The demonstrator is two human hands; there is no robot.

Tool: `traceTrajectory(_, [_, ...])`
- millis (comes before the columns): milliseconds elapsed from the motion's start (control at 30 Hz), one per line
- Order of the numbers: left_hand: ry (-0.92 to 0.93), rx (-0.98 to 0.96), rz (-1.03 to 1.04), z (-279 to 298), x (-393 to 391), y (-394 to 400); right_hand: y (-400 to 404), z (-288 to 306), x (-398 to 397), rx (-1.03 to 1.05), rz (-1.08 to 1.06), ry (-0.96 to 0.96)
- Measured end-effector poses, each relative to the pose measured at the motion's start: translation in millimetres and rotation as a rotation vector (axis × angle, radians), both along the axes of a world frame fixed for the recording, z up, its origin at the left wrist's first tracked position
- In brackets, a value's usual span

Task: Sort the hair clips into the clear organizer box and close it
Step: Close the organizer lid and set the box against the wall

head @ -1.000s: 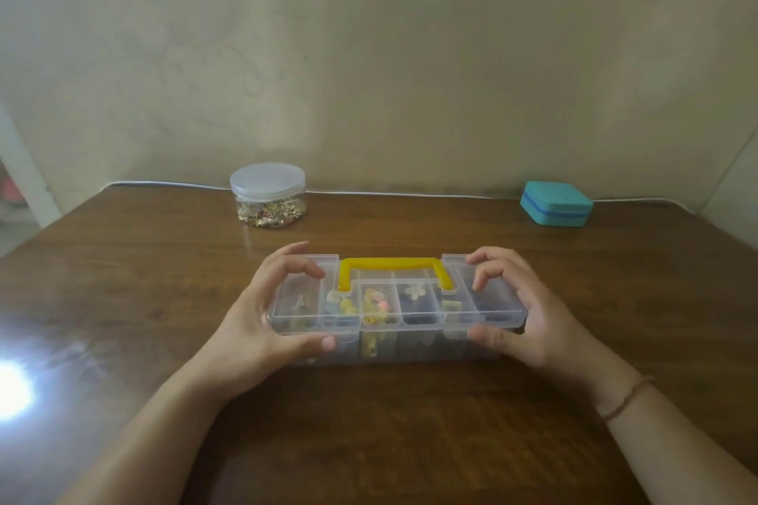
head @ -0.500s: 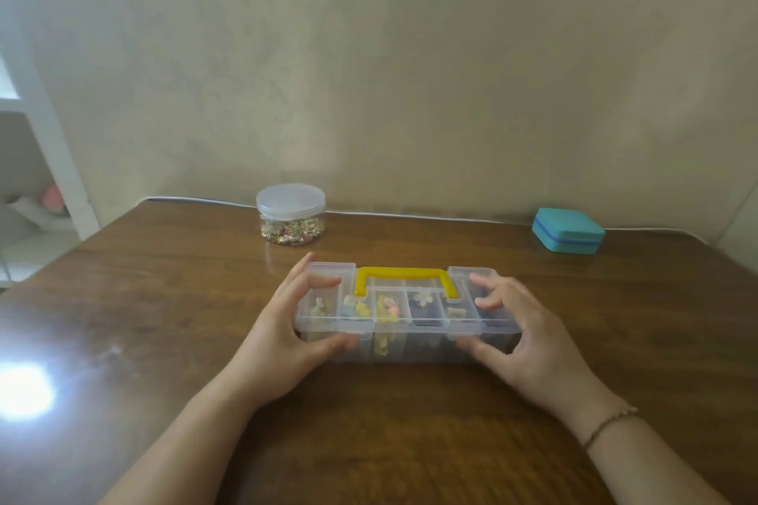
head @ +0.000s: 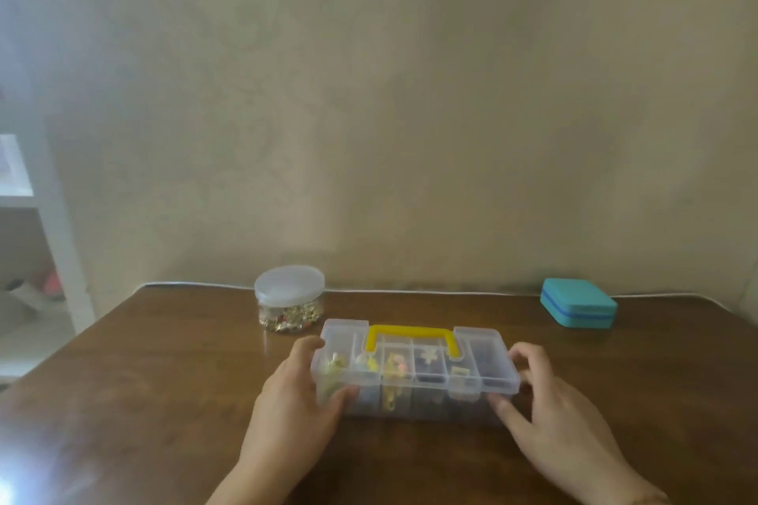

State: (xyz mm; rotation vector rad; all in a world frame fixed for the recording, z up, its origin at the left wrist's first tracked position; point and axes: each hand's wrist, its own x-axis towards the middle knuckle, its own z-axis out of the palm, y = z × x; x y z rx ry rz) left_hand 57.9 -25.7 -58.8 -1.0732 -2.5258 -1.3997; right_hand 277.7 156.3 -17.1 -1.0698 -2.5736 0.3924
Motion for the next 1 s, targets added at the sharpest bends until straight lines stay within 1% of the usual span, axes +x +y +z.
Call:
traceTrajectory(100, [0.085, -0.067, 0.087, 9, -22, 44, 35, -1, -30, -0.001, -0.036, -0.024])
traceTrajectory(200, [0.184, -0.116, 0.131, 14, -45, 86, 70, 1, -65, 0.112, -0.088, -0.033])
traceTrajectory(333, [0.437, -0.281, 0.214, 19, -76, 130, 109, -1, -112, 0.154, -0.148, -0.001])
traceTrajectory(500, [0.499, -0.361, 0.241, 18, -108, 152, 140, -11, -148, 0.153, -0.18, 0.028])
traceTrajectory(633, [0.592, -0.357, 0.214, 15, -121, 145, 152, -19, -156, 0.118, -0.153, 0.065])
traceTrajectory(700, [0.557, -0.355, 0.297, 8, -129, 129, 155, -22, -152, 0.057, -0.107, 0.078])
traceTrajectory(767, [0.423, -0.332, 0.418, 2, -140, 111, 157, -28, -140, 0.044, -0.087, 0.052])
traceTrajectory(800, [0.334, -0.307, 0.445, 0, -145, 103, 157, -31, -132, 0.047, -0.083, 0.049])
traceTrajectory(867, [0.212, -0.285, 0.421, 0, -151, 93, 156, -41, -116, 0.047, -0.086, 0.071])
traceTrajectory(933, [0.188, -0.279, 0.364, 2, -151, 88, 154, -50, -104, 0.014, -0.107, 0.13])
traceTrajectory(1000, [0.194, -0.228, 0.343, 3, -150, 82, 153, -52, -100, -0.024, -0.146, 0.242])
